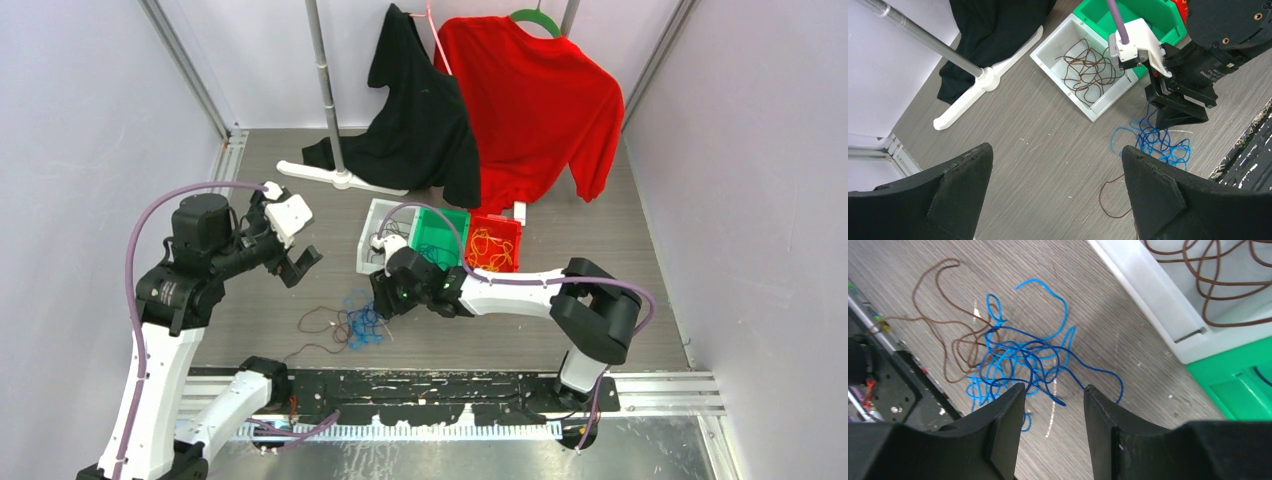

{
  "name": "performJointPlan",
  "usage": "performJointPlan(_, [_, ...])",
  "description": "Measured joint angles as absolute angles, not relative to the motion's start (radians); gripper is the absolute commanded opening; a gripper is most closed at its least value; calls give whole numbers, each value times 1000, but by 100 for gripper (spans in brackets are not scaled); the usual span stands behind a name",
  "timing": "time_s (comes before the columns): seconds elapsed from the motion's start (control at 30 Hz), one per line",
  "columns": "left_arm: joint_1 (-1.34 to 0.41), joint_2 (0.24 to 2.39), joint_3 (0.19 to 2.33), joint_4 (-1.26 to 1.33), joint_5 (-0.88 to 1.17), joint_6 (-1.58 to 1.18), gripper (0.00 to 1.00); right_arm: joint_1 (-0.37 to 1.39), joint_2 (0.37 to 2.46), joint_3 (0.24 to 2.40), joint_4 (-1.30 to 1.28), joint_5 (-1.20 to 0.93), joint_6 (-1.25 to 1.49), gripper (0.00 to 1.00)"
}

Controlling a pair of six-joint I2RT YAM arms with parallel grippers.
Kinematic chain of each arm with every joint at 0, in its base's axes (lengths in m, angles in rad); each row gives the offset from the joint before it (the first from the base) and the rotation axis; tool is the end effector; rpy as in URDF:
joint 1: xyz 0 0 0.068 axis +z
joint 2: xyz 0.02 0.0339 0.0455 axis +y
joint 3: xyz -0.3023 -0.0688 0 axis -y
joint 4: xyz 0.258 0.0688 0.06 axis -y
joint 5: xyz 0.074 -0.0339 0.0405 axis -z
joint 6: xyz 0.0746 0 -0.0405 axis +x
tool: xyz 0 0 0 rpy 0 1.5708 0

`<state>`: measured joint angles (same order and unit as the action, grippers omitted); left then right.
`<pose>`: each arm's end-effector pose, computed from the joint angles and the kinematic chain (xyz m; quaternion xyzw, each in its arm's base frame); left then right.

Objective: Untangle the cables

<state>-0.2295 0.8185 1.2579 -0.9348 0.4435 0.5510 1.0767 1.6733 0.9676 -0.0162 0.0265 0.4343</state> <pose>0.1347 -0.0643 0.4311 0.4229 0.7320 -0.1065 0.5234 0.1904 0.3492 0.1944 -0.2825 0.8663 0.2735 0.3080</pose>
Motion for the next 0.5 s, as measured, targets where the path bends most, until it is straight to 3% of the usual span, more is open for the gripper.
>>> performJointPlan(0.5, [-229,807,1258,-955,455,611,99,1078,1670,972,23,-29,580,42])
